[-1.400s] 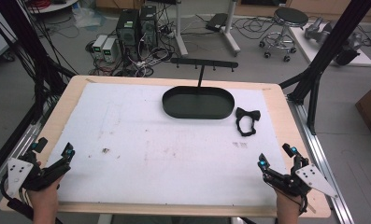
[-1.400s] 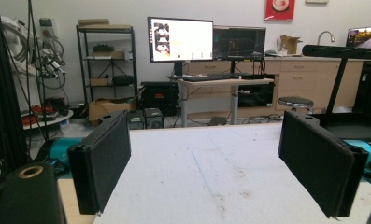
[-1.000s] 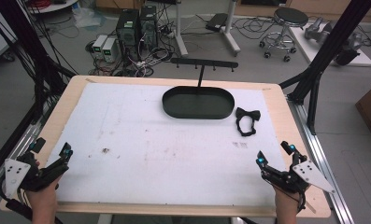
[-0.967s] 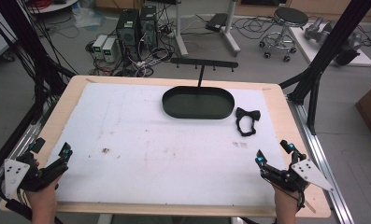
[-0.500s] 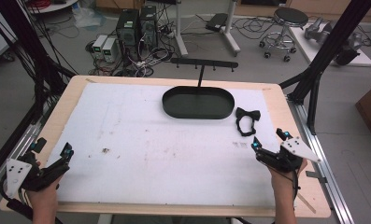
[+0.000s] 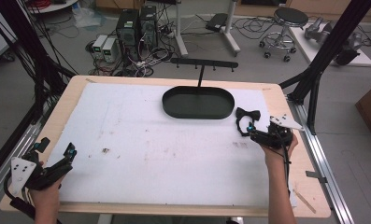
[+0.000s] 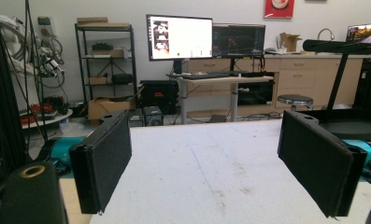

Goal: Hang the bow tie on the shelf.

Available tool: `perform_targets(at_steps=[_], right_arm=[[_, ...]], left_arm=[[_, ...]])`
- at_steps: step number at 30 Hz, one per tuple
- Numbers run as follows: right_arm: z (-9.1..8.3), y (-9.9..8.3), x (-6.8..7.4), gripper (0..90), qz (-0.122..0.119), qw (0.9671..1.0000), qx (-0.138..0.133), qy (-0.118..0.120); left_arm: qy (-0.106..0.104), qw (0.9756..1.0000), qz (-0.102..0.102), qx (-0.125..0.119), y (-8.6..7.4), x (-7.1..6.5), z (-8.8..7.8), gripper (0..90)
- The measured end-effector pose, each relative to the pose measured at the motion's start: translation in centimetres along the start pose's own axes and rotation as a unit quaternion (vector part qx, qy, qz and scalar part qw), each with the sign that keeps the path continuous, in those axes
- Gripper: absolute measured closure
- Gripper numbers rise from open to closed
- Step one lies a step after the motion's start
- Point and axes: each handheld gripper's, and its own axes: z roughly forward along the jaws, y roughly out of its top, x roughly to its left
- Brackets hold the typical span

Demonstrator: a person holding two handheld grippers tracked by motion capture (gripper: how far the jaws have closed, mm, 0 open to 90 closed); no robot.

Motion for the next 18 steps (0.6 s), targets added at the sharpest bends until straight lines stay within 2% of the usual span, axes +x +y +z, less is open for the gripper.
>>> perform_targets(at_steps=[2,6,8,15,16,18], right_arm=[[0.4,0.1,-0.1,14.2,0.0,1.0,0.004,0.0],[1.7,0.5,-0.4,15.4,0.023,0.9997,0.007,0.0],[2.8,0.5,-0.4,15.8,0.027,0.9992,0.029,-0.009],[4.6,0.2,-0.3,17.9,0.025,0.9977,0.055,-0.029],[5.1,-0.2,-0.4,20.6,0.029,0.9968,0.068,-0.032],[5.5,-0.5,-0.5,22.2,0.036,0.996,0.075,-0.032]], left_arm=[[0.0,1.0,0.0,0.001,0.0,0.0,0.0,18.1],[-0.001,1.0,-0.001,0.002,-0.1,0.0,0.1,18.2],[-0.002,1.0,-0.001,0.001,-0.1,-0.1,0.1,18.2],[0.0,1.0,-0.002,0.001,0.0,-0.1,-0.1,18.2],[-0.001,1.0,-0.003,0.002,-0.1,0.0,-0.1,18.2],[-0.001,1.0,-0.004,0.003,-0.2,0.0,-0.1,18.2]])
